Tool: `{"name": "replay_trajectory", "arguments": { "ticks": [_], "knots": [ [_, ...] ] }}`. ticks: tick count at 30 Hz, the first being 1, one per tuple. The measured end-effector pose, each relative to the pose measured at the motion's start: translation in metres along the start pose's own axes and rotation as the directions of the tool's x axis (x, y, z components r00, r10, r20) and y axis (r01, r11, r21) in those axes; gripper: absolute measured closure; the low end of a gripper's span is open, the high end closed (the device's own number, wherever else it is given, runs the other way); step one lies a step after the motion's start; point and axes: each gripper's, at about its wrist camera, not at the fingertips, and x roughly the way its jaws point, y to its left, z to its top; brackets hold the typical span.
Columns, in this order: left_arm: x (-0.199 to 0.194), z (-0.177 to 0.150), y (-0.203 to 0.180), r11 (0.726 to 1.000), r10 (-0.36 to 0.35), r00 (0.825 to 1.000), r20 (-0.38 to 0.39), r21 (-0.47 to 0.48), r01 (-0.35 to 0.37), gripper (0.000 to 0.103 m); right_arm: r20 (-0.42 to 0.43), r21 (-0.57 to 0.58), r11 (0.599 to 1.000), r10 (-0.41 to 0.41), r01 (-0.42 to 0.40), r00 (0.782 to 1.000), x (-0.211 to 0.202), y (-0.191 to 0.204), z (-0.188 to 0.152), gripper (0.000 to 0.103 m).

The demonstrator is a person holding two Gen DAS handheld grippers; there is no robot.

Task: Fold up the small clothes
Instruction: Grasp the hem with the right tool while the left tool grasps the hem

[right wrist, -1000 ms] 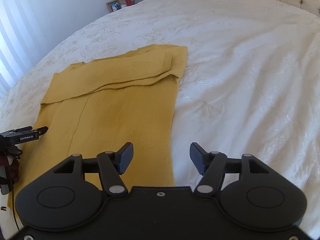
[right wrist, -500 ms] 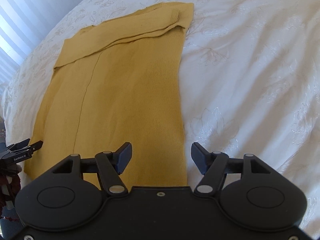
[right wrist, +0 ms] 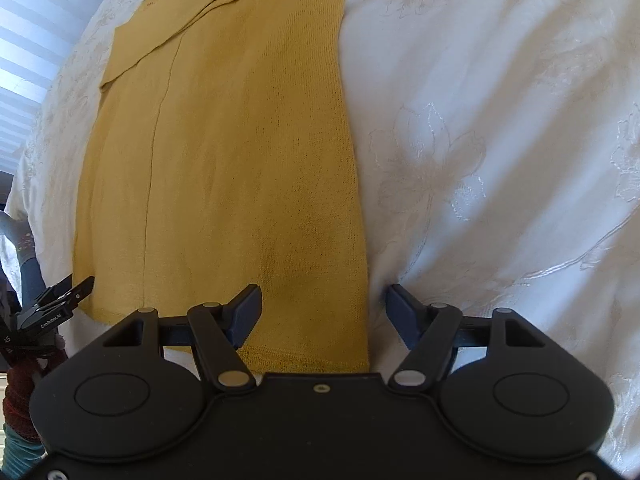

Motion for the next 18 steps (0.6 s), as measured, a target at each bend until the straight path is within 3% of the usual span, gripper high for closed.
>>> {"name": "replay_trajectory", "arguments": {
  "ticks": [4,7,9,10,12,14,17,18],
  "knots": [
    [-0.002,-0.003,-0.001,1.0,-0.014,1.0,0.008,0.0,0.014,0.017,-0.02,-0.016,1.0,0.012,-0.012,1.0,0.003,-0.001,-0.001,0.046],
    [-0.005,-0.006,0.0,1.0,-0.019,1.0,0.016,-0.002,0.019,0.024,-0.02,-0.081,0.997,-0.012,0.01,1.0,0.003,0.01,-0.004,0.058],
    [-0.008,-0.008,0.0,1.0,-0.021,1.0,0.022,-0.004,0.022,0.034,-0.008,-0.141,0.989,-0.035,0.033,0.999,0.004,0.022,-0.004,0.077],
    [-0.009,-0.009,0.0,1.0,-0.021,0.999,0.025,-0.005,0.021,0.037,-0.002,-0.174,0.984,-0.036,0.035,0.999,0.004,0.027,-0.006,0.08],
    [-0.012,-0.01,0.0,1.0,-0.019,0.999,0.032,-0.007,0.02,0.05,0.014,-0.228,0.973,-0.031,0.033,0.999,0.004,0.035,-0.009,0.09],
    [-0.014,-0.01,0.001,1.0,-0.027,0.999,0.043,-0.015,0.027,0.062,0.038,-0.266,0.963,-0.034,0.043,0.999,0.001,0.039,-0.011,0.09],
    [-0.017,-0.011,0.005,0.997,-0.054,0.996,0.065,-0.044,0.057,0.097,0.073,-0.284,0.958,-0.005,0.026,0.997,-0.005,0.04,-0.015,0.09],
    [-0.018,-0.011,0.006,0.996,-0.065,0.995,0.072,-0.06,0.07,0.098,0.087,-0.285,0.958,0.009,0.017,0.996,-0.008,0.039,-0.016,0.091]
  ]
}}
